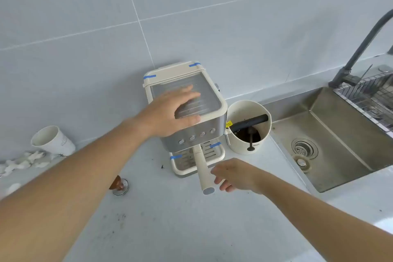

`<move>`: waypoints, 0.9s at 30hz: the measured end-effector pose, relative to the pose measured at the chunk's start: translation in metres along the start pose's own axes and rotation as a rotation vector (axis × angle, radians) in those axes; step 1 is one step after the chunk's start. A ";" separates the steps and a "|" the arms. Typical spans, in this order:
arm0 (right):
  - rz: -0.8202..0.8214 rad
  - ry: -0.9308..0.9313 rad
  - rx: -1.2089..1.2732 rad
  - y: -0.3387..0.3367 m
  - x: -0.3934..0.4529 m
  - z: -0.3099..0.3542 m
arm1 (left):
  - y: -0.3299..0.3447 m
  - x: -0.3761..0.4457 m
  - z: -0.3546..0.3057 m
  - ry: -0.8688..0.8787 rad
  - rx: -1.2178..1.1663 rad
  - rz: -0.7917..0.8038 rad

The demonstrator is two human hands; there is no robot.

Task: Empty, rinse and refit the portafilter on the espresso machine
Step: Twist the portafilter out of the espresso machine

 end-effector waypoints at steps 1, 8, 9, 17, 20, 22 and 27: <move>-0.007 -0.014 0.033 0.004 0.004 -0.002 | 0.003 0.003 -0.003 0.029 0.046 0.008; -0.016 -0.084 0.346 0.034 0.027 0.002 | 0.015 0.012 0.002 0.016 0.195 0.066; -0.004 -0.095 0.412 0.038 0.031 0.003 | 0.014 0.012 0.004 0.011 0.192 0.060; 0.033 -0.069 0.695 0.052 0.045 -0.001 | 0.015 0.011 0.004 -0.001 0.162 0.018; 0.072 -0.048 0.750 0.054 0.050 -0.003 | 0.015 0.011 0.004 -0.007 0.146 0.000; 0.074 -0.044 0.766 0.054 0.052 -0.004 | 0.015 0.011 0.002 -0.011 0.149 -0.006; 0.077 -0.056 0.792 0.056 0.055 -0.005 | 0.016 0.011 0.001 -0.026 0.169 -0.018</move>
Point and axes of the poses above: each hand's wrist, its own x-axis towards the middle knuckle, its own y-axis out of the palm, z = x × y, the point moved 7 cm from there along x, towards the middle knuckle, and after that the axes turned 10 degrees about z, right-handed, at the moved point
